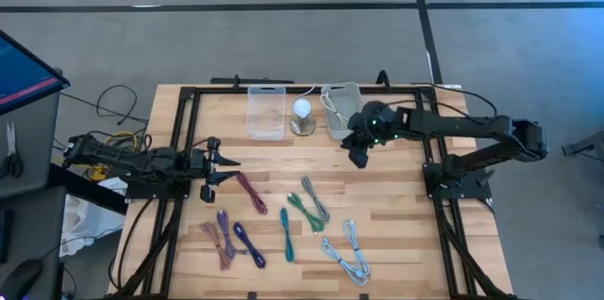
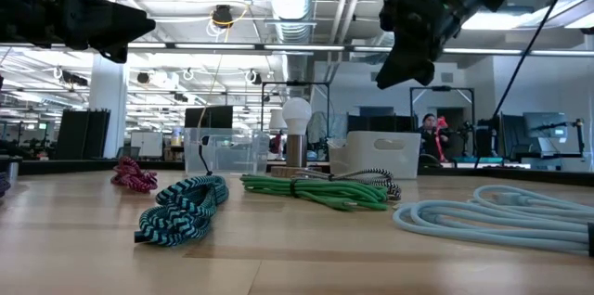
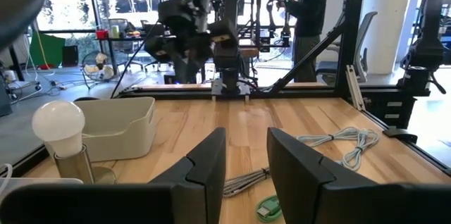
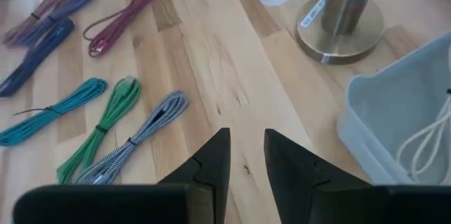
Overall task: Pick & Place USB Port
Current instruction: Put the white black charger cable into the transparent bin
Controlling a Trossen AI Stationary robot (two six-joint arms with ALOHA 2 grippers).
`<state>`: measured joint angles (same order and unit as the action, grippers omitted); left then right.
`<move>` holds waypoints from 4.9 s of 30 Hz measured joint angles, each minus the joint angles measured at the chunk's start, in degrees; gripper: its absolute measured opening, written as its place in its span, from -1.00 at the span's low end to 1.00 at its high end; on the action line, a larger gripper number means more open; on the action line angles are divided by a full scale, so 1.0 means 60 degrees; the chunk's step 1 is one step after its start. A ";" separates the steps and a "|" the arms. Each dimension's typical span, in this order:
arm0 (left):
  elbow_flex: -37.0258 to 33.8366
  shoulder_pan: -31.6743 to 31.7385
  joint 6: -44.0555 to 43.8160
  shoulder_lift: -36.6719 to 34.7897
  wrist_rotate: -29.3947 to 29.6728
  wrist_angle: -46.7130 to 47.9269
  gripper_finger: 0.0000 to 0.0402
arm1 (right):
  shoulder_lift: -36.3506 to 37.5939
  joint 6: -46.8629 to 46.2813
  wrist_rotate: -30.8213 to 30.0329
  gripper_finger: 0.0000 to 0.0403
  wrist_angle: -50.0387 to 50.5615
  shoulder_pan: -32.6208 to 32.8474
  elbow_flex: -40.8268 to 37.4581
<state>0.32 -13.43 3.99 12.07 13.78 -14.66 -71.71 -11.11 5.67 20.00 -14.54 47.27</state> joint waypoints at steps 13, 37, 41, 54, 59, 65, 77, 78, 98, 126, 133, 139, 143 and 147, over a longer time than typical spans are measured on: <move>0.0000 0.0000 0.0000 -0.0001 0.0022 -0.0004 -0.48 | -0.0126 -0.2587 -0.1738 -0.59 -0.0069 0.2077 0.0004; 0.0000 0.0000 0.0000 0.0068 0.0018 -0.0029 -0.48 | -0.2835 -0.3989 -0.3478 -0.59 -0.1765 0.3205 0.0526; 0.0000 0.0000 0.0002 0.0071 0.0018 -0.0033 -0.48 | -0.3403 -0.4016 -0.3460 -0.59 -0.1568 0.3219 0.1041; 0.0000 0.0000 0.0004 0.0126 0.0018 -0.0055 -0.48 | -0.4701 -0.3583 -0.3814 -0.59 -0.0081 0.3031 0.2204; 0.0000 0.0000 0.0004 0.0126 0.0018 -0.0066 -0.48 | -0.4624 -0.3087 -0.3442 -0.59 -0.0120 0.2803 0.2255; 0.0000 0.0000 0.0004 0.0126 0.0018 -0.0073 -0.48 | -0.4650 -0.2902 -0.2593 -0.59 -0.0392 0.2647 0.2251; 0.0000 0.0000 0.0004 0.0126 0.0018 -0.0138 -0.48 | -0.4650 -0.2862 0.0778 -0.56 -0.0549 0.2741 0.2251; 0.0000 0.0000 0.0004 0.0126 0.0018 -0.0138 -0.48 | -0.4650 -0.2938 0.0867 -0.54 -0.0554 0.2793 0.2251; 0.0000 0.0000 0.0004 0.0126 0.0018 -0.0142 -0.48 | -0.4654 -0.5294 -0.1311 0.01 -0.0293 0.3643 0.2248; 0.0000 0.0000 0.0004 0.0268 0.0018 -0.0152 -0.48 | -0.6235 -0.5063 -0.0924 -0.34 -0.1222 0.3860 0.2721; 0.0000 0.0000 0.0004 0.0268 0.0018 -0.0153 -0.48 | -0.6235 -0.5082 -0.0739 -0.35 -0.1367 0.3856 0.2721; 0.0000 0.0000 0.0004 0.0268 0.0018 -0.0149 -0.48 | -0.6242 -0.5082 -0.0695 -0.31 -0.1419 0.3856 0.2721; 0.0000 0.0000 0.0004 0.0268 0.0018 -0.0149 -0.48 | -0.6627 -0.5158 -0.0424 -0.28 -0.1695 0.3853 0.2746; 0.0000 0.0000 0.0004 0.0293 0.0018 -0.0153 -0.48 | -0.6985 -0.5045 -0.0006 -0.25 -0.2409 0.3815 0.2773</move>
<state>0.32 -13.43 4.01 13.82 13.89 -15.57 -113.62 -41.38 5.63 5.54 8.35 63.90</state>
